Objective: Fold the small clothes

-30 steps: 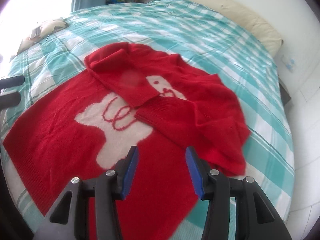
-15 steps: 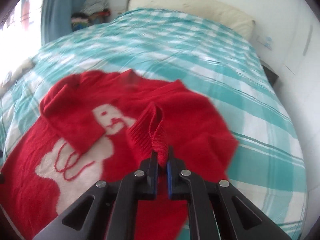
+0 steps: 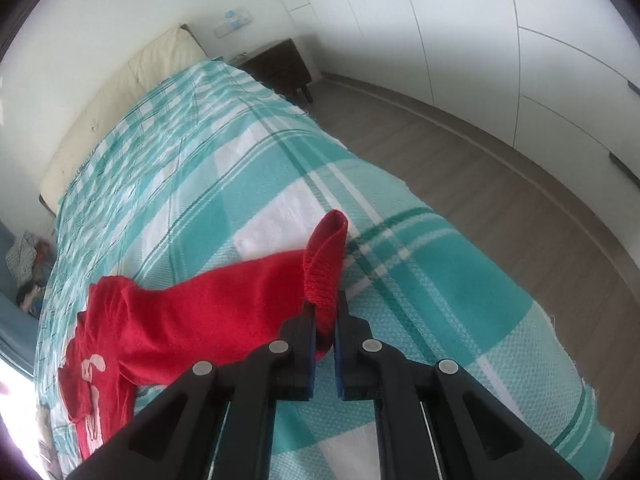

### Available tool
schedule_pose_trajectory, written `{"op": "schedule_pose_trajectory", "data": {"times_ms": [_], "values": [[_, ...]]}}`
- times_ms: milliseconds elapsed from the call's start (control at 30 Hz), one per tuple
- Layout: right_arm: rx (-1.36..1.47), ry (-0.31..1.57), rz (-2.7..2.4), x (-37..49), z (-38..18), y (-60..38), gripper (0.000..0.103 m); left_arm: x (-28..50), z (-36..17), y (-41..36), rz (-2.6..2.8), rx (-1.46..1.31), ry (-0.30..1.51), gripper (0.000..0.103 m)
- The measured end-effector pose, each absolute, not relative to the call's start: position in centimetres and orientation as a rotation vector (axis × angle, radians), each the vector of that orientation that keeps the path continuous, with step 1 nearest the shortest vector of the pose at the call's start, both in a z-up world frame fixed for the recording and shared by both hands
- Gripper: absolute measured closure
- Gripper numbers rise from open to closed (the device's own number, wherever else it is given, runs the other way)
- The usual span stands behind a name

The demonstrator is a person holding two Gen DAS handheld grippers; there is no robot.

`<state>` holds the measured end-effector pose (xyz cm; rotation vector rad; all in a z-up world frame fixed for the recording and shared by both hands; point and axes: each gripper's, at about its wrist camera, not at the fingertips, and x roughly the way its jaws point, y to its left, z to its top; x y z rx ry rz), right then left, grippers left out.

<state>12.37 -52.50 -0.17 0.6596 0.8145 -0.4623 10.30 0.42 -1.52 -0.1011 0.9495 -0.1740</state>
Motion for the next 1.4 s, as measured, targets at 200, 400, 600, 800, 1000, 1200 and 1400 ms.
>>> {"op": "schedule_pose_trajectory", "data": {"times_ms": [200,400,600,800,1000,1200,1400], "values": [[0.889,0.758,-0.341,11.4,-2.2,-54.1,0.082,10.4,-1.6,0.4,-0.169,-0.099,0.949,0.018],[0.975,0.714,-0.353,11.3,-2.9,-55.1,0.079,10.5,-1.9,0.3,-0.166,-0.097,0.957,0.018],[0.82,0.76,-0.563,10.5,-1.5,-55.4,0.1,10.5,-2.2,0.1,-0.16,-0.077,0.964,0.018],[0.767,0.838,-0.632,10.3,-2.4,-55.9,0.1,10.4,-2.5,-0.5,-0.157,-0.02,0.968,0.018],[0.713,0.867,-0.667,10.3,-1.8,-55.1,0.095,9.7,-0.9,-0.7,-0.147,0.077,0.913,0.018],[0.694,0.816,-0.782,6.7,1.3,-54.9,0.058,12.5,7.3,-0.4,-0.179,0.112,0.722,0.011],[0.645,0.681,-0.746,4.9,4.9,-53.0,0.058,19.4,4.5,-7.4,-0.421,0.421,0.788,0.009]]}}
